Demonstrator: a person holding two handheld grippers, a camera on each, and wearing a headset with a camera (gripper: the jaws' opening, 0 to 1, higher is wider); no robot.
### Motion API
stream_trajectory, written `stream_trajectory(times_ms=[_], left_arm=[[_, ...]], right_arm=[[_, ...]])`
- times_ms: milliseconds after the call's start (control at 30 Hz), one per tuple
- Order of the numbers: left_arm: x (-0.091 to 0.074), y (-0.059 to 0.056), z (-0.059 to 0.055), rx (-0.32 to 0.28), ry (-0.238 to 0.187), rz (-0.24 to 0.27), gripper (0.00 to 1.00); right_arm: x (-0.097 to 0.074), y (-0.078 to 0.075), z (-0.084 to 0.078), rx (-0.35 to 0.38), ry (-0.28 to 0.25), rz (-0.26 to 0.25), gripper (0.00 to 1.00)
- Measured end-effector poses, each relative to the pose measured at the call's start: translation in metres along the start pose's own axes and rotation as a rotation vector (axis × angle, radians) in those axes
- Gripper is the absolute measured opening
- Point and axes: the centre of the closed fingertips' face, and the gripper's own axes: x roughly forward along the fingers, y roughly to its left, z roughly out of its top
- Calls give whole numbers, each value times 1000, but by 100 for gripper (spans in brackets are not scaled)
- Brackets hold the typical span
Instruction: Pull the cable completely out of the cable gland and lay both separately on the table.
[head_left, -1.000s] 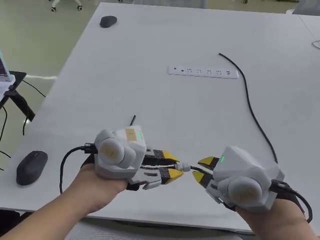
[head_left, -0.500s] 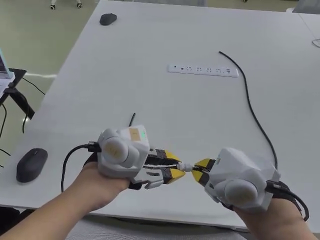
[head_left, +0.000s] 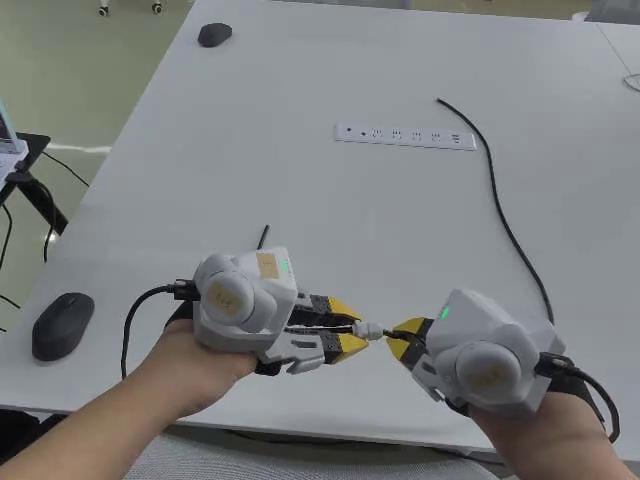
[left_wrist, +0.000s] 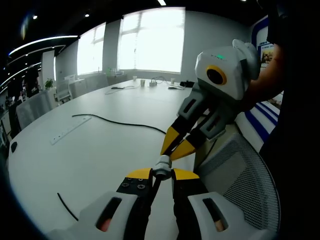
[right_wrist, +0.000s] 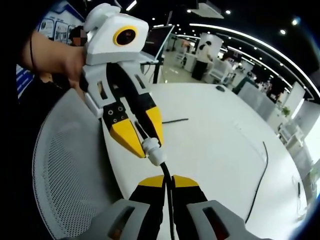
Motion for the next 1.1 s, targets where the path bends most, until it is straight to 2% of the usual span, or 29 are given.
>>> stream_trajectory(times_ms=[200,600,933,967,1000,1100], left_arm=[[-2,2,0,-7,-2,9,15],[-4,7,4,-10,-19,27,15],[-5,5,2,-7,-15,31,15],[-5,5,2,-7,-17,32,15],[-5,4,3,-11,-22,31,15],[-5,4,4,-12,-24,33,15]], right_arm=[[0,-9,-12,73,17,-16,0],[0,-25,-31,202,5,-75,0],[4,-33,-64,283,46,-130,0],[3,-35,-67,297,49,-141,0],[1,-40,-68,338,29,-169,0],[2,-41,-77,363,50,-173,0]])
